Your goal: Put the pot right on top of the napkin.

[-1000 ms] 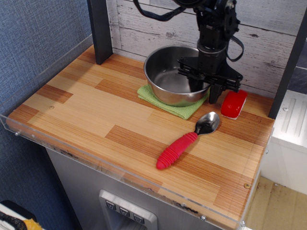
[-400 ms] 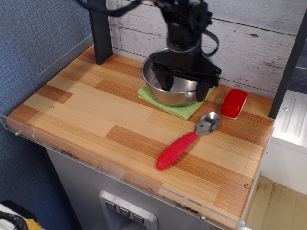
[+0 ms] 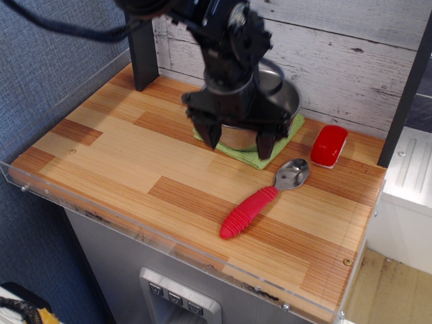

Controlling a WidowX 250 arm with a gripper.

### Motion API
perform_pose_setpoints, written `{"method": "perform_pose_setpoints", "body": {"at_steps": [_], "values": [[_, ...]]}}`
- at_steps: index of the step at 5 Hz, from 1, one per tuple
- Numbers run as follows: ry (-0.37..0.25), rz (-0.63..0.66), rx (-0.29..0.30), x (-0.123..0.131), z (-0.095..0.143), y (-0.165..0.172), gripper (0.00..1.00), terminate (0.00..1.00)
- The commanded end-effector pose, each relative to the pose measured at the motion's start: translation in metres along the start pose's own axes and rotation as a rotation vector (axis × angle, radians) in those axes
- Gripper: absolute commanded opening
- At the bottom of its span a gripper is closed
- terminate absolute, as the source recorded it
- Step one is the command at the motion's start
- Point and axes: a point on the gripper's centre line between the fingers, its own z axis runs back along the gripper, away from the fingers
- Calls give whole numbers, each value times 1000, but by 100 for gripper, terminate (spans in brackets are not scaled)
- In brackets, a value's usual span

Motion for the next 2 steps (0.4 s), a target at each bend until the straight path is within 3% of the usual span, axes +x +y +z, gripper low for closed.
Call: {"method": "perform_pose_setpoints", "body": {"at_steps": [1, 2], "values": [[130, -176, -115, 1, -6, -6, 100, 0], [135, -192, -104, 6, -6, -7, 100, 0]]}}
